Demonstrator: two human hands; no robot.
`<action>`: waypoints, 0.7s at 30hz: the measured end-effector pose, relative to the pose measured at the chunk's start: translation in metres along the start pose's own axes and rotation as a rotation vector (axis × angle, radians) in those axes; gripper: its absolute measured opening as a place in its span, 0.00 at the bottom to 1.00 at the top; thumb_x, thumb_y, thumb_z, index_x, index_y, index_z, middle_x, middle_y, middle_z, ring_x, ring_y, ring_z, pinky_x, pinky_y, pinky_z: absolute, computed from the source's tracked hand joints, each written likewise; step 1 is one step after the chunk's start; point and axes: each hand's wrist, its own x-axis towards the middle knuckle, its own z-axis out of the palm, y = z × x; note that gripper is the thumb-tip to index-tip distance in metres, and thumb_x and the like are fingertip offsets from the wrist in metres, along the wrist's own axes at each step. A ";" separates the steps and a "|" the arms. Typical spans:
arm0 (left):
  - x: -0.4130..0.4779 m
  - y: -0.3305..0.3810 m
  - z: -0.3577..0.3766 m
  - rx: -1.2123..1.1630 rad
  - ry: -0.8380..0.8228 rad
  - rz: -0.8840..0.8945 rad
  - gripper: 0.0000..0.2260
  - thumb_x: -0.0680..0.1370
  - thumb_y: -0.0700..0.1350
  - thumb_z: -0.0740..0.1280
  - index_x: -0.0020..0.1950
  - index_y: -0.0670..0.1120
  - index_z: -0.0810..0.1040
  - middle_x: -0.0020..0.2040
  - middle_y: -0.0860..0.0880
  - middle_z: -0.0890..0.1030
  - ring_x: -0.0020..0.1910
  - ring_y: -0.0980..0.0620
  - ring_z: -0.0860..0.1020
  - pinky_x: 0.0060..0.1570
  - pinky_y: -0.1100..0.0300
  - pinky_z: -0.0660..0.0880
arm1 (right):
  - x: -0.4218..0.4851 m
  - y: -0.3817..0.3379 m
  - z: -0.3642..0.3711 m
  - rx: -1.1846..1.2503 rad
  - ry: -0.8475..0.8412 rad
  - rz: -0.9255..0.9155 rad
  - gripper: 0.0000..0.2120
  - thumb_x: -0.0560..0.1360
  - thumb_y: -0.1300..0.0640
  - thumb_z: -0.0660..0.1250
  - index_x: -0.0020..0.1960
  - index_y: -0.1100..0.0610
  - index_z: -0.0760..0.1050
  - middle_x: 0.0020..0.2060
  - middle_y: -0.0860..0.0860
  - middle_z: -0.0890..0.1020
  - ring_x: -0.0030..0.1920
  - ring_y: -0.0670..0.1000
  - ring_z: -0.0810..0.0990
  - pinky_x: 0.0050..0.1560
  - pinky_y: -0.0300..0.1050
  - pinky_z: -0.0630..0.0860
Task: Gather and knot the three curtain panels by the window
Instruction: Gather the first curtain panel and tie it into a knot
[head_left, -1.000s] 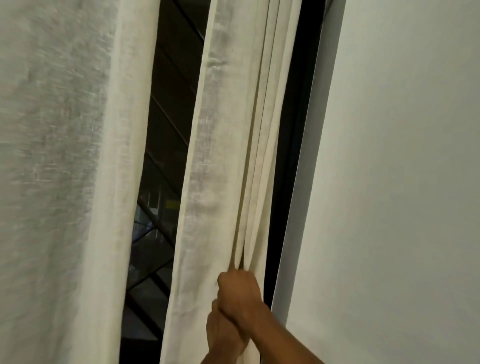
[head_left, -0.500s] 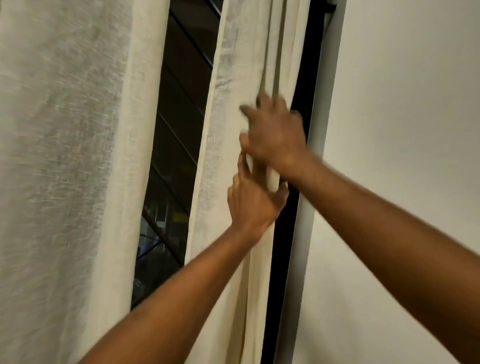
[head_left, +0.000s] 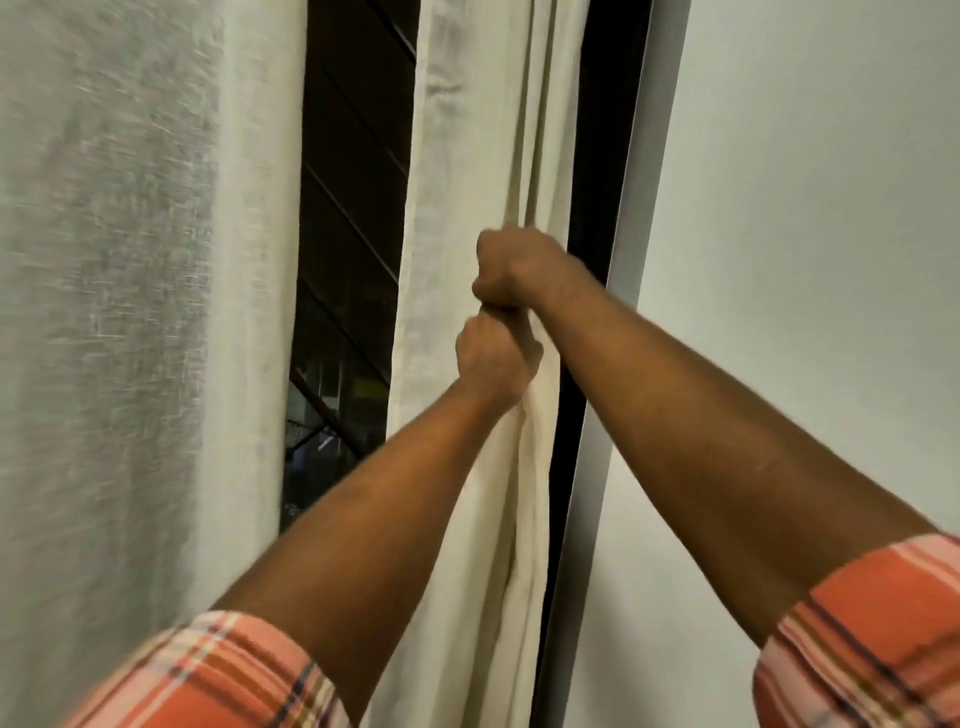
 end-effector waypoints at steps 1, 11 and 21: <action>-0.013 -0.011 0.010 -0.055 -0.025 -0.049 0.14 0.78 0.44 0.64 0.60 0.37 0.75 0.55 0.39 0.79 0.55 0.40 0.78 0.56 0.50 0.74 | -0.008 -0.004 0.014 -0.002 -0.024 -0.009 0.10 0.76 0.57 0.63 0.56 0.57 0.73 0.50 0.55 0.76 0.43 0.55 0.73 0.43 0.48 0.70; -0.126 -0.075 0.072 -0.106 -0.121 -0.239 0.15 0.75 0.47 0.68 0.60 0.42 0.75 0.53 0.45 0.80 0.53 0.45 0.79 0.52 0.52 0.77 | -0.092 -0.027 0.114 0.079 -0.137 -0.067 0.15 0.75 0.59 0.65 0.33 0.56 0.63 0.32 0.51 0.70 0.32 0.51 0.73 0.35 0.45 0.68; -0.210 -0.089 0.046 -0.197 0.104 0.001 0.23 0.75 0.56 0.53 0.64 0.44 0.72 0.56 0.46 0.76 0.49 0.46 0.76 0.46 0.50 0.75 | -0.186 -0.030 0.137 0.488 0.570 -0.301 0.21 0.77 0.59 0.65 0.70 0.59 0.70 0.51 0.55 0.83 0.41 0.53 0.83 0.40 0.44 0.81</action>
